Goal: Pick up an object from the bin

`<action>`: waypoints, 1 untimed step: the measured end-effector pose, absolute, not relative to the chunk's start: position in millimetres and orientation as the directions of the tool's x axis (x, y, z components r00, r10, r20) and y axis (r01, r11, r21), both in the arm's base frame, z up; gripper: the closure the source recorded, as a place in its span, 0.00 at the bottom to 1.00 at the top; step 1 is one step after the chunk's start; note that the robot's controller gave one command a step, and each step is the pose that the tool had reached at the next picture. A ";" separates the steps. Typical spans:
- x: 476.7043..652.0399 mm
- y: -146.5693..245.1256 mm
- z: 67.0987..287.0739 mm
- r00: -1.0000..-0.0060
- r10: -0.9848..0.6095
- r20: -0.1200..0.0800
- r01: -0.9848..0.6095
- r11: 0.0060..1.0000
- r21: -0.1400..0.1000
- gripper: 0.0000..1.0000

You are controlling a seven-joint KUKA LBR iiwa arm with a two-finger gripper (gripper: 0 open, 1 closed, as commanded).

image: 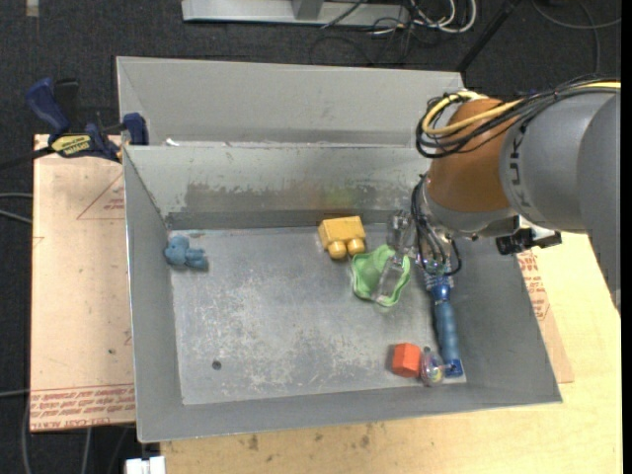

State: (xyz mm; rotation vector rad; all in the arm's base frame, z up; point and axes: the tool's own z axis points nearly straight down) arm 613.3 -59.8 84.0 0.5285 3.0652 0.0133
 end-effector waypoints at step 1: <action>614.0 -59.6 85.8 -0.942 0.334 -0.032 0.334 0.942 0.015 1.00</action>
Offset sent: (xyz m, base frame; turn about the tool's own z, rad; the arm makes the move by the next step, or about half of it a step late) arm 0.0000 0.0000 0.0000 0.0000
